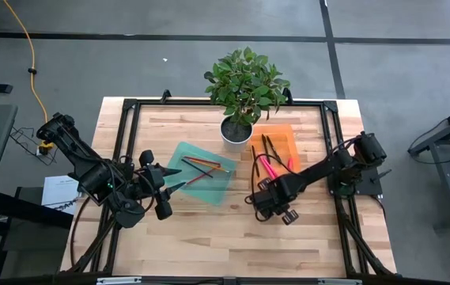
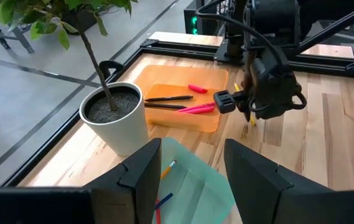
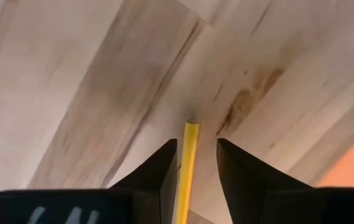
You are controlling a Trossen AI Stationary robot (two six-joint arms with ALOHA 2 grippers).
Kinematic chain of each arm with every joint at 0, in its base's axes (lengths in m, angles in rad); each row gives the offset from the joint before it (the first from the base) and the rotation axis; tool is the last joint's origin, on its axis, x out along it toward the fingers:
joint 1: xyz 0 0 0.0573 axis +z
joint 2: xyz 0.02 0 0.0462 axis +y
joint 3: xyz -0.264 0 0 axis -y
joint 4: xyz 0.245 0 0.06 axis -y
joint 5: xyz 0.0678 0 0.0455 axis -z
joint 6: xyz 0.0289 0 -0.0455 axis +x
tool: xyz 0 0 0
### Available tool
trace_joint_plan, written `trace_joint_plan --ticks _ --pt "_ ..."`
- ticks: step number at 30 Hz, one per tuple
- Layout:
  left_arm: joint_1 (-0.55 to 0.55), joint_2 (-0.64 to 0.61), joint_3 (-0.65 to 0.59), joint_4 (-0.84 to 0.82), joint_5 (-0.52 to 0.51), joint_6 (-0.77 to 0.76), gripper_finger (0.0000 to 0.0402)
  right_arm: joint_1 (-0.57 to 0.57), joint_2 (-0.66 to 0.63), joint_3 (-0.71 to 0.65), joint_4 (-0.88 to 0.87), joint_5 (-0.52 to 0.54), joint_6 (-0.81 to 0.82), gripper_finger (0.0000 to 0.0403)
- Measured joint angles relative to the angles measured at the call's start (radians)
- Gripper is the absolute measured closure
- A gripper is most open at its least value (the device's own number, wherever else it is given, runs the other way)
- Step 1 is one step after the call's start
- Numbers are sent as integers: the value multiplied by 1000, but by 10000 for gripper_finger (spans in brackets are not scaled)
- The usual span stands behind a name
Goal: Sort pens & pencils
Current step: Put the yellow pencil into the blue bin
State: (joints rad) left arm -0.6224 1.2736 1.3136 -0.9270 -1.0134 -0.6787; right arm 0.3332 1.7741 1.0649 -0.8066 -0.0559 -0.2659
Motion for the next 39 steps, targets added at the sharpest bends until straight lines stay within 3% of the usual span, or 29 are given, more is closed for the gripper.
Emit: trace_joint_plan --ticks 30,39 --pt "0 0 0 -8 0 0 240 5 27 0 25 38 3 316" --pt "0 0 0 -8 0 0 240 5 27 -19 29 7 15 316"
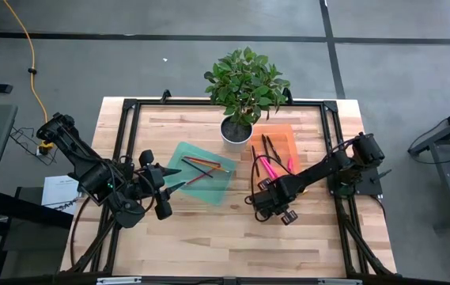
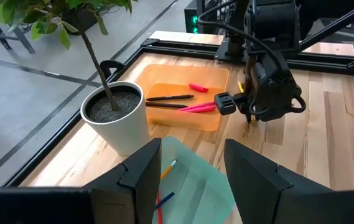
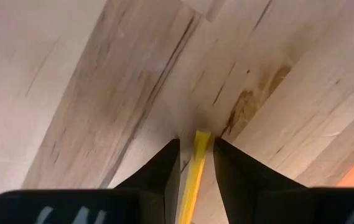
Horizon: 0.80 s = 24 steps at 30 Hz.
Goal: Sort pens & pencils
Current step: Put the yellow pencil into the blue bin
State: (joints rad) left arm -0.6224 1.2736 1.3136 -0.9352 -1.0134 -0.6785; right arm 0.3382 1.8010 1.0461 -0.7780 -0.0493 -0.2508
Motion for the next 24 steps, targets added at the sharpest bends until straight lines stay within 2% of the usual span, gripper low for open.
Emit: trace_joint_plan --ticks 14,24 --pt "0 0 0 -11 0 0 241 3 -13 -28 29 12 36 320" --pt "0 0 0 -11 0 -6 241 3 -13 -28 31 18 26 393"
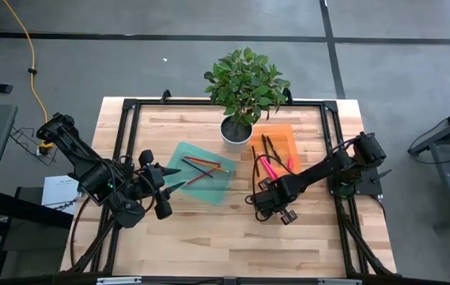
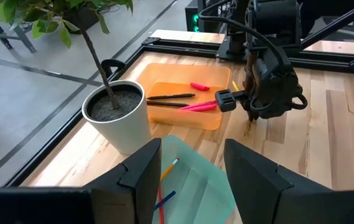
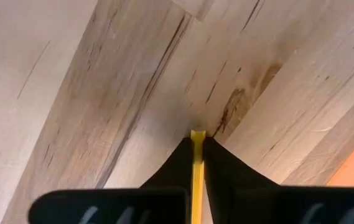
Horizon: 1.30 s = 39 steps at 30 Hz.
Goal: Sort pens & pencils
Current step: Put the yellow pencil into the blue bin
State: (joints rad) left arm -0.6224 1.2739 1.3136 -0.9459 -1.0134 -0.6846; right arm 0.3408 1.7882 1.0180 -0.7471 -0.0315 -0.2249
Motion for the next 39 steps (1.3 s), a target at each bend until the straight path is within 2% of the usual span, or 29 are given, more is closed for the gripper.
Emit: trace_joint_plan --ticks 10,20,31,39 --pt "0 0 0 0 0 0 241 0 4 19 -3 0 18 400" --pt "0 0 0 0 0 0 240 0 6 164 11 -3 33 402" --pt "0 -2 1 -12 0 2 240 -31 5 430 8 5 109 402" --pt "1 -12 44 -103 -6 3 240 -65 3 642 35 51 179 402"
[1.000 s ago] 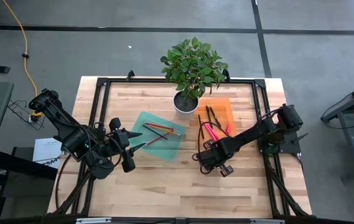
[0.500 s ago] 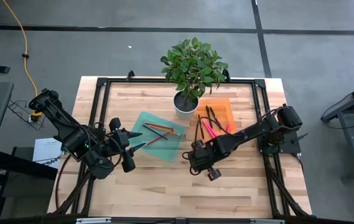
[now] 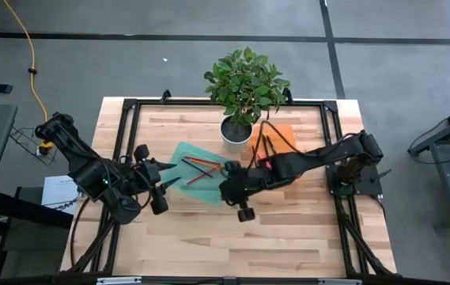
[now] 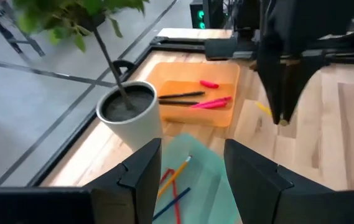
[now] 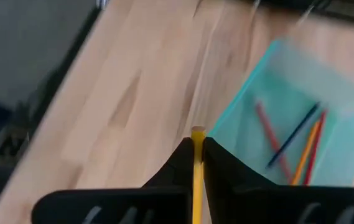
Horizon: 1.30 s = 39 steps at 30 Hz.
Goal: Sort pens & pencils
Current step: Put the yellow pencil into the blue bin
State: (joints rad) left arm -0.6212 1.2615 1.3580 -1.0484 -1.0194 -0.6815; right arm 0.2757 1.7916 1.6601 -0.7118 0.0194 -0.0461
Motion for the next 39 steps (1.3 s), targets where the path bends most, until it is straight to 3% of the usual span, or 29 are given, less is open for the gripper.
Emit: trace_joint_plan --ticks 14,21,28,33,39 --pt "32 -113 38 -59 -86 119 241 -83 -2 213 221 109 92 402" --pt "102 -185 38 -11 18 224 241 -130 -2 258 323 137 91 402" --pt "162 -207 38 235 169 506 241 -137 -2 278 408 139 89 402" --pt "238 -207 32 247 239 538 241 -137 -2 278 456 139 87 402" --pt "336 -212 -16 406 379 633 241 -144 -2 279 512 139 72 402"
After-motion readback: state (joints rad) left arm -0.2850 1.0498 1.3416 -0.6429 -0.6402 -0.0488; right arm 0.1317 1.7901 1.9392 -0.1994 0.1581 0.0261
